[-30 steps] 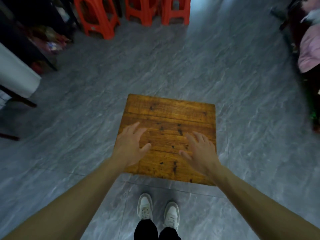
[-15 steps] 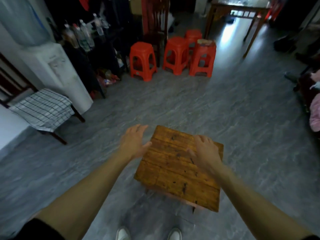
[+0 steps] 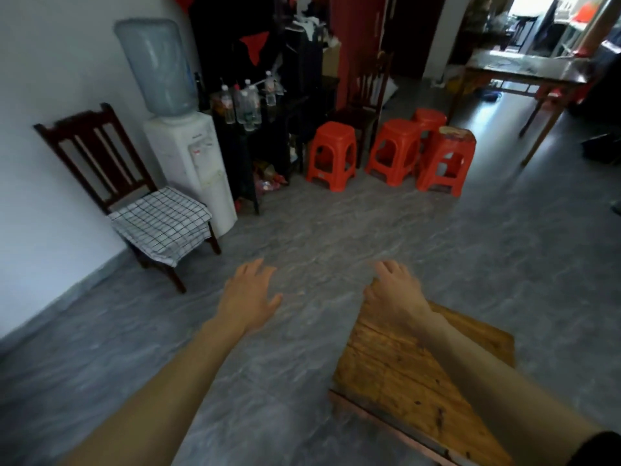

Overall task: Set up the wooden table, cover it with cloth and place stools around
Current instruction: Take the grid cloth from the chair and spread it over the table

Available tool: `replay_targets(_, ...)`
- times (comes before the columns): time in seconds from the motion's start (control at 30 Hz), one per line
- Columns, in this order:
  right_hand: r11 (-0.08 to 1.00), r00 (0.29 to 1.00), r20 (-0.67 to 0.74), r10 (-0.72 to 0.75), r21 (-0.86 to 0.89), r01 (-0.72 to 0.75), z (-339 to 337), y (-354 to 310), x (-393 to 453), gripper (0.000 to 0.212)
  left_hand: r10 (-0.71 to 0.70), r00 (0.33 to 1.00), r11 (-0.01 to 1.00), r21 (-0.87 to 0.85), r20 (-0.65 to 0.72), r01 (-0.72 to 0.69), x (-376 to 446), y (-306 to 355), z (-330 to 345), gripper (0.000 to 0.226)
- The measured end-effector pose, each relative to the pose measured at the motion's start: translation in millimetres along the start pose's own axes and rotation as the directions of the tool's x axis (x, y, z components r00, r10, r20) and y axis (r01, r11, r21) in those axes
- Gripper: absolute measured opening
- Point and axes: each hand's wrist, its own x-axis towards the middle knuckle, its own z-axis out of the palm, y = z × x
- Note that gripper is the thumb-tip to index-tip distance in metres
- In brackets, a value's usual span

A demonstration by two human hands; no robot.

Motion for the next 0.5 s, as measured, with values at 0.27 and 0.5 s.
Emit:
replay_targets(0.27, 0.99, 0.984, 0.113, -0.136, -0.01, 0.138, 35.4, -111.3, 73.7, 0.061, -0.201, 0.979, 0.976, -0.085, -0.021, 0.199, 5.0, -123.4, -22.3, 0.064)
replay_targets(0.5, 0.949, 0.96, 0.035, -0.278, 0.162, 0.269, 67.3, -191.5, 192.3, 0.058, -0.26, 0.955, 0.962, -0.048, 0.143, 0.269, 58.1, -205.9, -28.3, 0.077)
